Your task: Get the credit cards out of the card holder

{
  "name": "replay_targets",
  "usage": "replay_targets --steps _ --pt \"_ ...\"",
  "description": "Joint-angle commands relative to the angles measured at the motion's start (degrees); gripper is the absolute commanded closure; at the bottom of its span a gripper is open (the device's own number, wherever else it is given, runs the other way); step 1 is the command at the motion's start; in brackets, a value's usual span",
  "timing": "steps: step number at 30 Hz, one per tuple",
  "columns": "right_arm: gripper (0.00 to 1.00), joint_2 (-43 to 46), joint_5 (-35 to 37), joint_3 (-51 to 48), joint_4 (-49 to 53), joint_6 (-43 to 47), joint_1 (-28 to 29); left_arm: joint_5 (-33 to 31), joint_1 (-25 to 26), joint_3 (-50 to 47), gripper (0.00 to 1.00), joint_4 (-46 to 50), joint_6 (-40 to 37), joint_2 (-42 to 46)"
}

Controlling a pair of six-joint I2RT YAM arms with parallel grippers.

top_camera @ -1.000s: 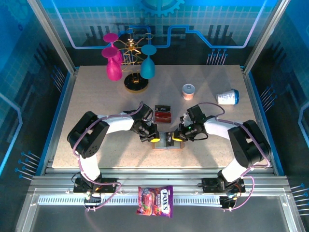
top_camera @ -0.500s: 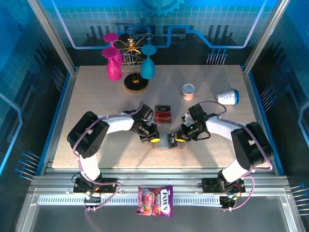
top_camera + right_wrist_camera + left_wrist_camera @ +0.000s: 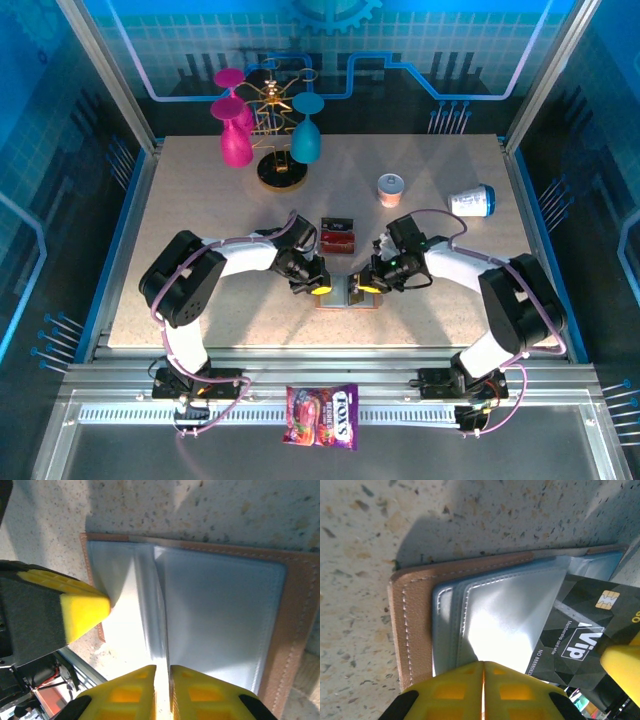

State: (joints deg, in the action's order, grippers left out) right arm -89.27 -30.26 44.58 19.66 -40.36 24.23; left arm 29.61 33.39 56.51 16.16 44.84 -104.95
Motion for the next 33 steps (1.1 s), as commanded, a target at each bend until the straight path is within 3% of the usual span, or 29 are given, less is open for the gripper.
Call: replay_targets --steps 1,33 --pt "0.83 2.16 -0.03 -0.96 0.9 -1.3 0.71 -1.18 -0.18 -1.4 0.9 2.03 -0.52 -0.18" --pt "0.93 4.01 2.6 1.42 5.45 1.84 0.78 -3.65 -0.69 1.05 0.9 4.73 -0.45 4.72"
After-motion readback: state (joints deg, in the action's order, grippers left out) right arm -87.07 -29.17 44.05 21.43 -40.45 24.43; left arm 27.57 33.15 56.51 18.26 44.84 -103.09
